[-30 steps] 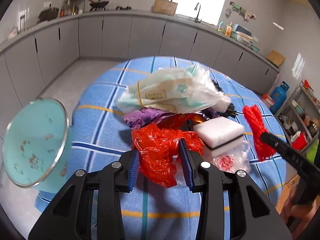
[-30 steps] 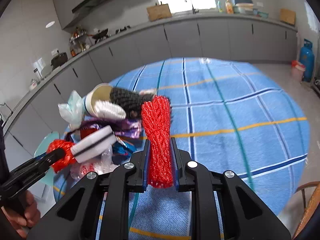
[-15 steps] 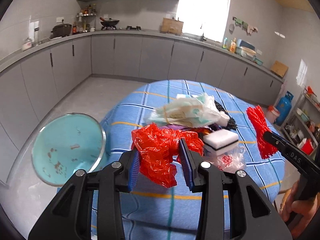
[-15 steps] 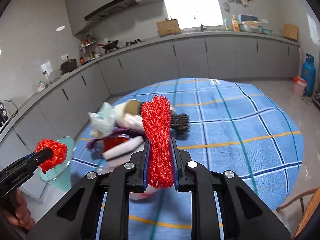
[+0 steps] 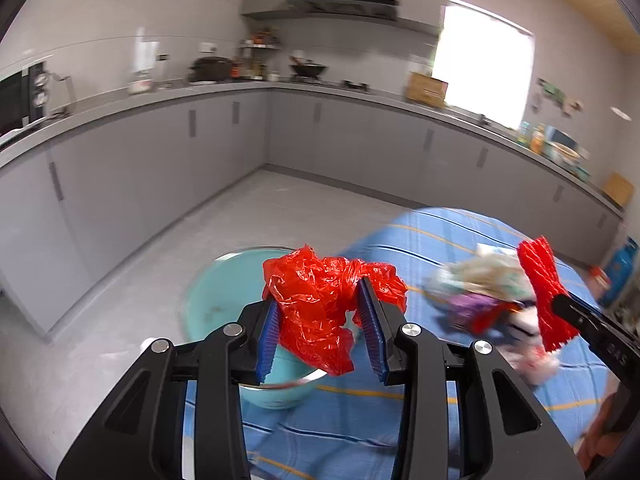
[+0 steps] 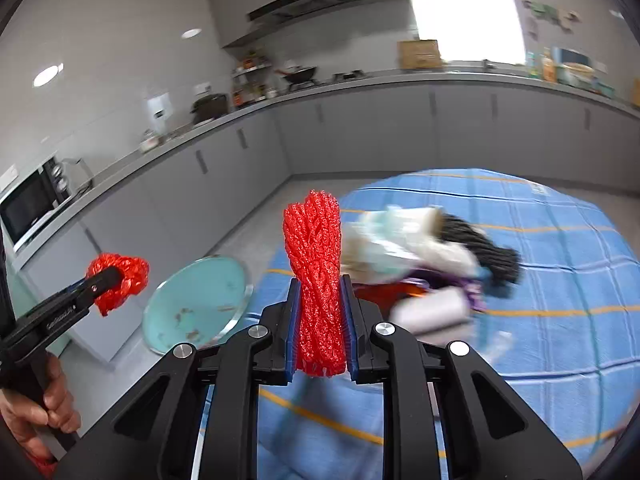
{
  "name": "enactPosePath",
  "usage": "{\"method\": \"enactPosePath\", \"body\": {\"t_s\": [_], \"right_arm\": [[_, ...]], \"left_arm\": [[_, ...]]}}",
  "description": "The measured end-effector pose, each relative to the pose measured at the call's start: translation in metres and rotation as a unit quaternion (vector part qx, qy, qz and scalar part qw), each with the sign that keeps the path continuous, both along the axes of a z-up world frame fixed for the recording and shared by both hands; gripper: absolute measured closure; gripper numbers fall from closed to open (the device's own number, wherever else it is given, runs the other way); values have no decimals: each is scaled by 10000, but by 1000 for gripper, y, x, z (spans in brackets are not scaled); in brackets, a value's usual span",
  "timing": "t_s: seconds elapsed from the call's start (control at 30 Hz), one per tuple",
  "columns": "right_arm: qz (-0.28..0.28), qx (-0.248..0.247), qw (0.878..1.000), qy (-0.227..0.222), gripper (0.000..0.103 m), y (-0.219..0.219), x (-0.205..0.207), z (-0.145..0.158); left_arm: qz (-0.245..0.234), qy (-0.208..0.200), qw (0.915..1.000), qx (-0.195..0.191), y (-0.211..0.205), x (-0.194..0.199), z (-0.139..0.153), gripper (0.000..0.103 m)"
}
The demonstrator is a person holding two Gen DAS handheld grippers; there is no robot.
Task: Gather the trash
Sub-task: 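Carry the red mesh net and red bag over the teal bucket and open both tools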
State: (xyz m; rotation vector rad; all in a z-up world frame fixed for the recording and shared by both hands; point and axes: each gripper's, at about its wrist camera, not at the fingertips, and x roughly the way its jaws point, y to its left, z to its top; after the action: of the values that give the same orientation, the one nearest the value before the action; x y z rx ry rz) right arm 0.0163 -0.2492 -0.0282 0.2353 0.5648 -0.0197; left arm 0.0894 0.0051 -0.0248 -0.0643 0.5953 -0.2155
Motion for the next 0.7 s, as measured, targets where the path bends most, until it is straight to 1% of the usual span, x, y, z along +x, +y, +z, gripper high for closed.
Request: {"method": "enactPosePath", "body": {"t_s": [0.17,0.3,0.47,0.63,0.7], "right_arm": [[483,30,9988,101,83,42,35,-3],[749,64,9969,230,83,68,58,-12],[970,17,9947,346,83,99,84,-24],[1043,43,9931,544,83,114,111,-43],[1045,90,9924,650,83,117,121,-52]], "left_arm": [[391,77,9992,-37,31,12,-5,66],[602,143,9981,40,43,21,-13,66],[684,357,9970,72,47,40,-29,66],[711,692,9950,139,45,63,-54,66],[703,812,9940,222,44,72,-63,66]]}}
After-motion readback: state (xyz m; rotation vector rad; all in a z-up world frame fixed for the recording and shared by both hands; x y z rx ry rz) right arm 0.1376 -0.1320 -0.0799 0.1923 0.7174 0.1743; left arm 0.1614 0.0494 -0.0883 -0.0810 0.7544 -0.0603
